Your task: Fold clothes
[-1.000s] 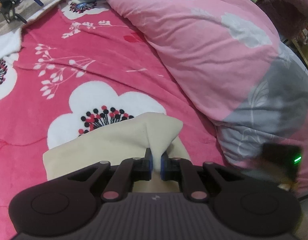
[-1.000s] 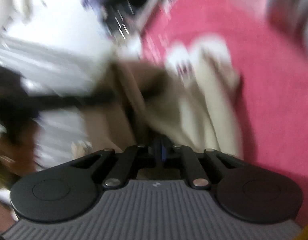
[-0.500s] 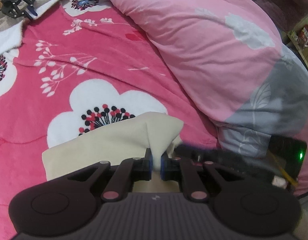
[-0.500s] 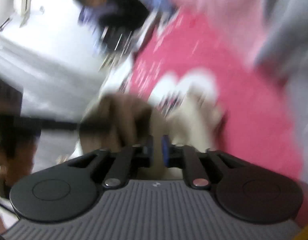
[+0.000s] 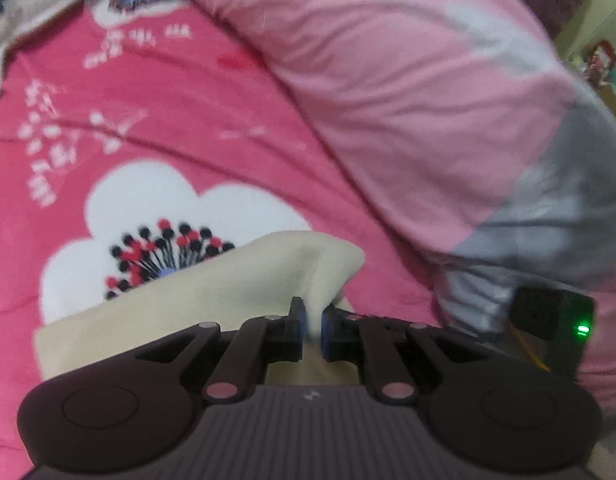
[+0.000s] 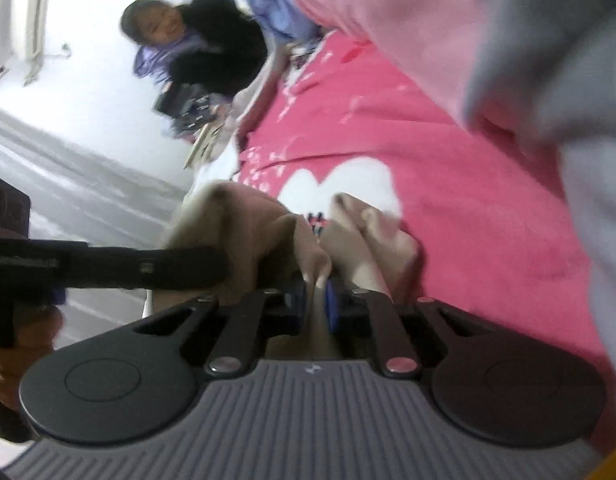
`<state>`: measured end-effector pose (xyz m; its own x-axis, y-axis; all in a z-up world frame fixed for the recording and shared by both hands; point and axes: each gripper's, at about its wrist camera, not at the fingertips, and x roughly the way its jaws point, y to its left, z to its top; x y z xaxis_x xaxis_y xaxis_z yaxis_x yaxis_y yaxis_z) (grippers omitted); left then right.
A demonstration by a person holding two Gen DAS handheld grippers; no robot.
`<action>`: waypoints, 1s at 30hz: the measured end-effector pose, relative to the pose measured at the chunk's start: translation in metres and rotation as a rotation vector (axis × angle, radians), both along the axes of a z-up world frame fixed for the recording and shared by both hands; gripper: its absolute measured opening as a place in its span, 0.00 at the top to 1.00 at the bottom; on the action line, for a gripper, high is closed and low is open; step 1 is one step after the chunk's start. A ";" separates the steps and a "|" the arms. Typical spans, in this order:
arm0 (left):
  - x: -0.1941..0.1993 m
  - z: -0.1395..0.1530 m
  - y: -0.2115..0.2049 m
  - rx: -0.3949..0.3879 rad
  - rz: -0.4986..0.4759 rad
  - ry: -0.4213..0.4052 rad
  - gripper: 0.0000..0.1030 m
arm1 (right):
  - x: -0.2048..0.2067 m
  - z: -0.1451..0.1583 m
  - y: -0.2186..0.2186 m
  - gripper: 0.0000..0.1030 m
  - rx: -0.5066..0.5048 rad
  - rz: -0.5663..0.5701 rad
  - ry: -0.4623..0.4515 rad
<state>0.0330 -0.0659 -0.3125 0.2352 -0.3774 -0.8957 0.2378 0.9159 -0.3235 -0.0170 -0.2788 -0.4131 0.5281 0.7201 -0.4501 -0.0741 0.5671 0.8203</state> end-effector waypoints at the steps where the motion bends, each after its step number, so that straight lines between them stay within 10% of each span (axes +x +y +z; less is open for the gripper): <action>1: 0.003 -0.009 0.000 -0.012 0.015 0.025 0.89 | 0.003 -0.004 0.002 0.90 0.010 -0.018 0.016; 5: 0.012 -0.024 0.003 -0.047 0.036 0.087 0.88 | 0.015 -0.013 0.006 0.90 0.023 -0.035 0.071; 10: 0.016 0.000 0.006 -0.121 0.016 0.079 0.61 | 0.007 0.016 0.007 0.79 -0.132 -0.067 0.018; 19: 0.033 -0.025 -0.007 -0.139 0.050 0.084 0.64 | -0.058 0.084 -0.012 0.77 -0.462 -0.164 -0.053; 30: -0.016 0.043 0.091 -0.240 0.169 -0.010 0.53 | -0.064 0.108 0.073 0.79 -0.700 0.126 -0.195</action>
<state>0.0169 0.0254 -0.2693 0.3210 -0.5330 -0.7828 0.0921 0.8402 -0.5343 -0.0814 -0.2055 -0.3055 0.5776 0.3594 -0.7330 -0.2805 0.9306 0.2352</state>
